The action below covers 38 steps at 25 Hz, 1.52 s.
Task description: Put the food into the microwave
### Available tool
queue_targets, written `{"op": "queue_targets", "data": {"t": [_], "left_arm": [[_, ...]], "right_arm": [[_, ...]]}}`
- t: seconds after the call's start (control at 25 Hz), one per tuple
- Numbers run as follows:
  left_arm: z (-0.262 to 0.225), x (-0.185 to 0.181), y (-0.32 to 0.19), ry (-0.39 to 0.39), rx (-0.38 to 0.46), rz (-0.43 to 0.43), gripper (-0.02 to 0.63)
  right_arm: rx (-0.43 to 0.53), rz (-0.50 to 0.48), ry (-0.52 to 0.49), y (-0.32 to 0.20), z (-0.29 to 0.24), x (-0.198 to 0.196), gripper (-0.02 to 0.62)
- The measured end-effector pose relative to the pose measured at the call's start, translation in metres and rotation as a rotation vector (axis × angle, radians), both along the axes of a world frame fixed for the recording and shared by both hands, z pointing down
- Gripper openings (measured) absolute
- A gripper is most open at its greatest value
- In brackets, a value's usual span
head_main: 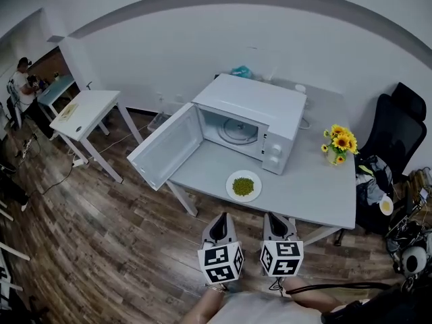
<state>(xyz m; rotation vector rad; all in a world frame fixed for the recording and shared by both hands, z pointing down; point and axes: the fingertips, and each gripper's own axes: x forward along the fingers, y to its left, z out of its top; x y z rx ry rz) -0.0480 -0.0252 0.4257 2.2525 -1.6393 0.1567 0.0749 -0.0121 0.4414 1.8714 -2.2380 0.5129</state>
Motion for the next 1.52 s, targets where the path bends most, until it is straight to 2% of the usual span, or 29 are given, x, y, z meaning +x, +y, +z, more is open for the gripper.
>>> {"op": "queue_targets", "data": {"t": [0.72,1.52], "left_arm": [[-0.005,-0.020,-0.121,-0.003,-0.005,0.051,0.002],[0.006,-0.032,-0.201,0.005,-0.023,0.095,0.002]], "right_arm": [[-0.014,0.024,0.000,-0.118,-0.003,-0.027,0.017],[-0.035,0.059,-0.001,-0.196,0.004,-0.045,0.017]]}}
